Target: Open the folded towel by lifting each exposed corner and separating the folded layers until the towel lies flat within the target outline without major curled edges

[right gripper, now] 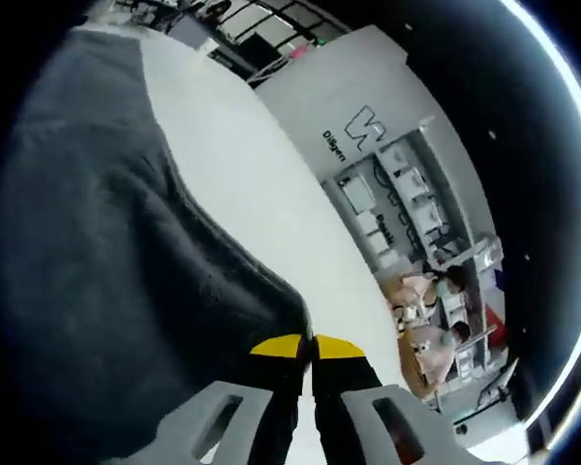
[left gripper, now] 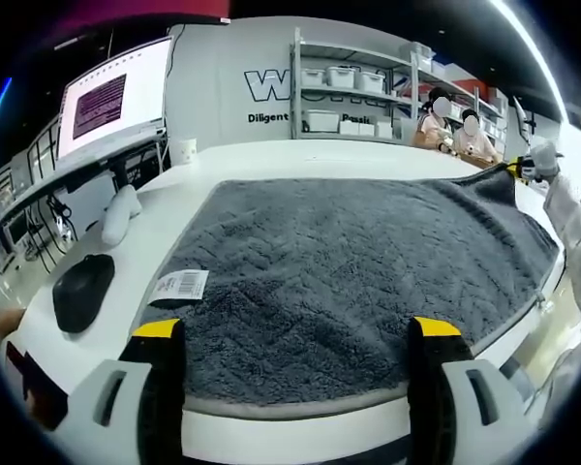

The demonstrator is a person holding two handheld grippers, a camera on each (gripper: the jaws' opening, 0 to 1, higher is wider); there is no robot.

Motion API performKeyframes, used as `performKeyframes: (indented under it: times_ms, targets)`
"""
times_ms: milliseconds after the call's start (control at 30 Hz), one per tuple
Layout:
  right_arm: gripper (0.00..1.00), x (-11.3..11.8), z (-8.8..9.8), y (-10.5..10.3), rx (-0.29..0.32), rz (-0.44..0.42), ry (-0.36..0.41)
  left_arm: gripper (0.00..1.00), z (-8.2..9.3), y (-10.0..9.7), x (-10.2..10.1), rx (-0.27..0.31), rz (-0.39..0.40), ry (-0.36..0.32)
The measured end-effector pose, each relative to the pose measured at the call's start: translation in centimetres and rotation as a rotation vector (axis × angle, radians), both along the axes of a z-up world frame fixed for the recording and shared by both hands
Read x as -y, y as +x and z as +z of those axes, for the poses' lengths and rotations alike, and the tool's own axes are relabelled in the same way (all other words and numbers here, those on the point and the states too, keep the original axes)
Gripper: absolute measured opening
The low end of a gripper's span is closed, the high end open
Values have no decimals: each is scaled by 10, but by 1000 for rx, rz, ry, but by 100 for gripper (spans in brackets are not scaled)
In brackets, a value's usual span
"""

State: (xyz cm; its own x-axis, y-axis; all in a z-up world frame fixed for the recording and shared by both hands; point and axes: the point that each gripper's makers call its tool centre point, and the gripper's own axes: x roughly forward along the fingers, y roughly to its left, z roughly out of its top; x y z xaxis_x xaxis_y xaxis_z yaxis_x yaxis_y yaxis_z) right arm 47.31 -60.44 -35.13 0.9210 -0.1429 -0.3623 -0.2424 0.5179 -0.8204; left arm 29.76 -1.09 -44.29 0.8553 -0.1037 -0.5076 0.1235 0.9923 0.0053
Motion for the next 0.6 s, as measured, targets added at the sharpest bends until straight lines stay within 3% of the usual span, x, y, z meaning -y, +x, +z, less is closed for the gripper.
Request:
performKeyframes:
  times_ms: [333, 600]
  targets:
    - [0, 9, -21, 17, -72, -13, -71, 94, 0, 0, 0, 7, -1, -1]
    - [0, 19, -44, 27, -126, -34, -60, 94, 0, 0, 0, 13, 0, -3]
